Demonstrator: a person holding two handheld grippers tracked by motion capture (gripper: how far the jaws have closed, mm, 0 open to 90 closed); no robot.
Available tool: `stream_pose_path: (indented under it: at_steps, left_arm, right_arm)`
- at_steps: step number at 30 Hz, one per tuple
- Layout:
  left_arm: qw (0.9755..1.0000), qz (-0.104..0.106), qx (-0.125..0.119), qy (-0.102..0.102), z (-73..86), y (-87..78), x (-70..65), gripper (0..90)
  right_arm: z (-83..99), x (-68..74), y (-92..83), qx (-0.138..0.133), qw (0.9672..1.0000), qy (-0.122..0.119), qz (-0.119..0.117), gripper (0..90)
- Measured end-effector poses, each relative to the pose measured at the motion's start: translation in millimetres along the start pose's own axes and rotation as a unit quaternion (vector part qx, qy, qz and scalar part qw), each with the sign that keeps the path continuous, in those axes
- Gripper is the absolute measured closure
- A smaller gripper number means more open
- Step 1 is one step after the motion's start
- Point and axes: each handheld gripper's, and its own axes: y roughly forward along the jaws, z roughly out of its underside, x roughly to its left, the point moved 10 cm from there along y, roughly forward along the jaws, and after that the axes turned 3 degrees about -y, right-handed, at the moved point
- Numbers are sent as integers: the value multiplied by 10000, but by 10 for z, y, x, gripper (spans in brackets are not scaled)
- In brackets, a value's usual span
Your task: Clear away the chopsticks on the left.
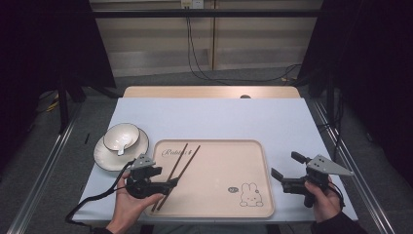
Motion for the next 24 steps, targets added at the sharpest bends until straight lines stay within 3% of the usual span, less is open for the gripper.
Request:
stream_pose_path:
  at_steps: [4, 7, 11, 15, 18, 20, 21, 23, 24]
  left_arm:
    - [9994, 22, -262, 210, -52, -120, 28, 142]
    - [9992, -27, -363, 165, -84, -216, 116, 51]
    - [9983, 133, -568, -9, -85, -365, 253, 43]
    - [9970, 268, -703, 159, -43, -518, 326, 29]
    - [9961, 111, -848, 199, -12, -618, 419, 29]
    - [9957, 257, -867, 222, 35, -668, 454, 28]
    - [9954, 218, -885, 293, 54, -690, 474, 27]
    - [9944, -129, -914, 510, 76, -736, 539, 20]
    - [9941, -134, -936, 531, 84, -754, 546, 20]
  right_arm:
    - [-2, -3, 1, -10, 10000, 6, 16, 22]
    - [-3, -6, -1, -13, 10000, 1, 24, 22]
    - [-3, -7, 0, -11, 10000, 13, 35, 22]
    - [-1, -7, 2, -5, 10000, 14, 34, 22]
    - [-3, -6, 2, -10, 10000, 18, 34, 22]
    - [-2, -5, 3, -6, 10000, 24, 28, 22]
    - [-3, -6, 3, -9, 10000, 17, 33, 22]
    - [-2, -7, 3, -8, 10000, 14, 29, 22]
    - [-2, -11, 4, -7, 10000, -4, 29, 22]
